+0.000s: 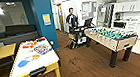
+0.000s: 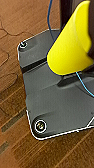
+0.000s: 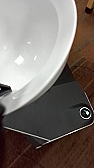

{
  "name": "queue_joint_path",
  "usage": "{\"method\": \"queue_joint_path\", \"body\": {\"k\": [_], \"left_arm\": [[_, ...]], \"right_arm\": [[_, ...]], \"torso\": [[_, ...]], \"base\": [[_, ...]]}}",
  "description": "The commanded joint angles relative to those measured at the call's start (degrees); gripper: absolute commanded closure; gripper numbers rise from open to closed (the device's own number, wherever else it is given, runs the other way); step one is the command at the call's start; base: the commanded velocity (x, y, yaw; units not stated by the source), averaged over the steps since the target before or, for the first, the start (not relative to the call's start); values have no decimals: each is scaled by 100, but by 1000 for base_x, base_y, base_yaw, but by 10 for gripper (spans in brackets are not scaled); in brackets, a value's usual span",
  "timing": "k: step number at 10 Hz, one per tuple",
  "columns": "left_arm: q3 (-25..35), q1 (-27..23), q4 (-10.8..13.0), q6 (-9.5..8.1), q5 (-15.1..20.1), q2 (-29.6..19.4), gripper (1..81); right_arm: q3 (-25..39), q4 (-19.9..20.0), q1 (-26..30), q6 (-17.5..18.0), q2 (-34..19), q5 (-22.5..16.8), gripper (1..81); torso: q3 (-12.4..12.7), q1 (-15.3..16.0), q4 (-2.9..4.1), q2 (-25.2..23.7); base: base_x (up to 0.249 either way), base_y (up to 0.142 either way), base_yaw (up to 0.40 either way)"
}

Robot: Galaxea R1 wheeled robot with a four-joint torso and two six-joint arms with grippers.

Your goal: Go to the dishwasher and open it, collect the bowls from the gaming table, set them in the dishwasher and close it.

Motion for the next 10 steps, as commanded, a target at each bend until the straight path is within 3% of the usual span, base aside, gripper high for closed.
{"method": "queue_joint_path", "body": {"k": [1, 3, 5, 10], "left_arm": [[-6, -252, 57, 9, 162, -89, 811], [-6, -252, 56, 17, 162, -89, 811], [-6, -252, 65, 18, 171, -89, 811], [2, -252, 65, 18, 171, -80, 811]], "right_arm": [[24, -116, 202, 0, -78, -128, 811], [24, -116, 202, 0, -78, -128, 811], [15, -107, 202, 0, -69, -128, 811], [-11, -63, 202, 17, -69, -128, 811]], "torso": [[453, 0, 0, 0], [297, -3, 0, 0], [417, -3, 0, -6], [409, -3, 0, -6]], "base": [[0, 0, -397], [0, 0, -397], [0, 0, -396], [0, 0, -397]]}}
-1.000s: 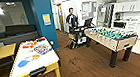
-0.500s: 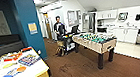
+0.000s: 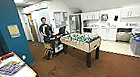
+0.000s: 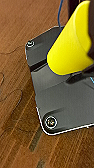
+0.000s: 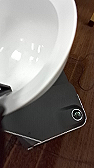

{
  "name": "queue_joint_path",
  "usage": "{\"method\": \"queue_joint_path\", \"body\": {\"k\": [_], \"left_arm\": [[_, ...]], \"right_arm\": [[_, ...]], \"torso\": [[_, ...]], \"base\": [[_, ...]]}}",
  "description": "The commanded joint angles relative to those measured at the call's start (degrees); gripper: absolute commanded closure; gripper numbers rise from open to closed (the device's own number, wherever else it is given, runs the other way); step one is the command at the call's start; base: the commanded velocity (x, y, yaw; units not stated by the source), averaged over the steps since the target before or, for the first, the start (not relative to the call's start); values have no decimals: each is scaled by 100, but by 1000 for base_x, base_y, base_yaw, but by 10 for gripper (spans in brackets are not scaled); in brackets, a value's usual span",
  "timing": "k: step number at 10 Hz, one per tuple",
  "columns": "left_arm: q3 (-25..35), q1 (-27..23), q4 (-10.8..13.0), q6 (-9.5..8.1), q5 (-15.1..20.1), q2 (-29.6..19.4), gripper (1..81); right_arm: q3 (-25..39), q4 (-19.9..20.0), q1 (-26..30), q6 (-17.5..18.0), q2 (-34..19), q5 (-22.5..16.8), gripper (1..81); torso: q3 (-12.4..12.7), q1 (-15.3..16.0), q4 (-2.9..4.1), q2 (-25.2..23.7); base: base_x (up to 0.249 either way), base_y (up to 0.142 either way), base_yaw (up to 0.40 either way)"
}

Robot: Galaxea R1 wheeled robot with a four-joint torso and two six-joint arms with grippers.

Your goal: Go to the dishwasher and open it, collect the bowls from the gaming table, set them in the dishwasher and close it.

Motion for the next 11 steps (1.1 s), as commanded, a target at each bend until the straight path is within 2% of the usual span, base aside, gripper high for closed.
{"method": "queue_joint_path", "body": {"k": [1, 2, 3, 5, 6, 11], "left_arm": [[2, -329, 64, 18, 149, -80, 811], [2, -329, 64, 18, 149, -89, 811], [2, -329, 64, 18, 149, -89, 811], [2, -329, 64, 18, 149, -89, 811], [2, -329, 64, 17, 149, -89, 811], [2, -329, 73, 18, 149, -89, 811]], "right_arm": [[29, -41, 300, 15, -64, -87, 811], [29, -41, 300, 15, -64, -78, 811], [29, -50, 300, 24, -64, -78, 811], [29, -41, 300, 24, -64, -78, 811], [29, -41, 309, 23, -55, -78, 811], [29, -50, 300, 23, -46, -78, 811]], "torso": [[0, 5, 0, 0], [0, 5, 360, 0], [0, 5, 26, 0], [0, 5, 236, 0], [0, 5, 311, 0], [0, 5, 304, 0]], "base": [[0, 0, -397], [0, 0, -397], [0, 0, -397], [0, 0, -397], [0, 0, -397], [0, 0, -397]]}}
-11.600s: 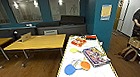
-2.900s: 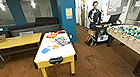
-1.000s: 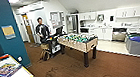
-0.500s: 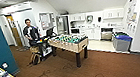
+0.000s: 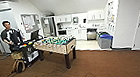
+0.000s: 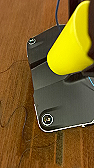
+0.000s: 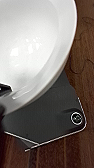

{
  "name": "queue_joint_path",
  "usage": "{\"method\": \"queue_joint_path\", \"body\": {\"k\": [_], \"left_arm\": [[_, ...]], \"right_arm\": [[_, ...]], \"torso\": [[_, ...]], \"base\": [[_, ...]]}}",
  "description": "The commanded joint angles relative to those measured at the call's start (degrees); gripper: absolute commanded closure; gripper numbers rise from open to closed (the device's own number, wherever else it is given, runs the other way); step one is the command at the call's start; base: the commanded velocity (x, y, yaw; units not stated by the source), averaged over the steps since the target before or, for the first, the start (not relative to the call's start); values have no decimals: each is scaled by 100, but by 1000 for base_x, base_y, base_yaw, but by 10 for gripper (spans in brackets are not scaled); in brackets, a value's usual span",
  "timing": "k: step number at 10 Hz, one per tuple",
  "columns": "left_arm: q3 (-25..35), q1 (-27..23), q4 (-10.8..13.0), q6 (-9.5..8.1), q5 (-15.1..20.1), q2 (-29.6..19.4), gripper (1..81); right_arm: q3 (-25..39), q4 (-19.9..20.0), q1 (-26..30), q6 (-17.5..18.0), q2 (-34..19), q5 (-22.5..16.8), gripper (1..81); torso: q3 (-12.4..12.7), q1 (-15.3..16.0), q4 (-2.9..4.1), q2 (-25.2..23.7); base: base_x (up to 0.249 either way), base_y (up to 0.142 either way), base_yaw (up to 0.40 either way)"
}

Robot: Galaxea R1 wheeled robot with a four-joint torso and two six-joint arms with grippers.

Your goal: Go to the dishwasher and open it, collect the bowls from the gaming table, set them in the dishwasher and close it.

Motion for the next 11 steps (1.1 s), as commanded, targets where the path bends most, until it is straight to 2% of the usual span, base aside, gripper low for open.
{"method": "queue_joint_path", "body": {"k": [1, 9, 11], "left_arm": [[13, -332, 73, 15, 137, -87, 811], [13, -332, 29, 7, 93, -104, 811], [22, -324, 38, 6, 67, -131, 811]], "right_arm": [[42, -61, 322, 8, -67, -84, 811], [33, -97, 322, -1, -58, -93, 811], [33, -97, 322, -1, -58, -93, 811]], "torso": [[0, 5, 0, 0], [0, 5, 0, 0], [0, 5, 0, 0]], "base": [[0, 0, -397], [0, 0, -394], [0, -202, 0]]}}
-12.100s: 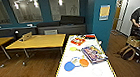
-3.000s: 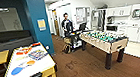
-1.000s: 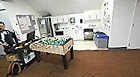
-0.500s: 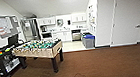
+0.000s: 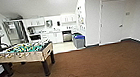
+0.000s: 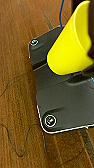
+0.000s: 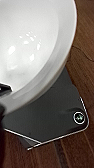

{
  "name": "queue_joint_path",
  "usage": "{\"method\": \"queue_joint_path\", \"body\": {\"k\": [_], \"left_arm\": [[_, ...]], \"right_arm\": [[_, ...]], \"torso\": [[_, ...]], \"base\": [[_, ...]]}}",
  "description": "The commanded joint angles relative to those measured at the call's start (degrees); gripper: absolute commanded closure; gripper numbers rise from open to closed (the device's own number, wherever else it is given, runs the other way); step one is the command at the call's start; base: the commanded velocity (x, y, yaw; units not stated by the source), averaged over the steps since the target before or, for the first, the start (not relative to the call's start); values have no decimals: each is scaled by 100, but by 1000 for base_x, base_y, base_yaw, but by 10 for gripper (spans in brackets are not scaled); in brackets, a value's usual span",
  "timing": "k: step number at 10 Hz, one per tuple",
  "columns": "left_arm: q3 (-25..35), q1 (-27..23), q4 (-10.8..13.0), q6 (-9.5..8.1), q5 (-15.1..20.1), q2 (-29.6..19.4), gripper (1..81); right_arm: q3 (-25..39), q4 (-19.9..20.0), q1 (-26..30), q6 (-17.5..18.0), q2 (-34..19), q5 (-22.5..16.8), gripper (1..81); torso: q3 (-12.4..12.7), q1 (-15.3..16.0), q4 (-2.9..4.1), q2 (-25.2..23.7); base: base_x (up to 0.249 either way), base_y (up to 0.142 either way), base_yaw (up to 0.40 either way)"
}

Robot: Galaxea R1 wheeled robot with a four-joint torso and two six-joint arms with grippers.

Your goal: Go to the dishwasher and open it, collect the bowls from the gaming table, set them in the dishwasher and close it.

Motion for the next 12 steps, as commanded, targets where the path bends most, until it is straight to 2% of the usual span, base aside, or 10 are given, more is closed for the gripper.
{"method": "queue_joint_path", "body": {"k": [1, 12], "left_arm": [[11, -263, 30, 6, 138, -133, 811], [11, -245, 21, 6, 138, -116, 811]], "right_arm": [[38, -81, 361, 8, -57, -63, 811], [29, -90, 344, -1, -22, -54, 811]], "torso": [[0, 3, 0, 0], [0, 3, 0, 0]], "base": [[0, -136, 0], [17, -6, 0]]}}
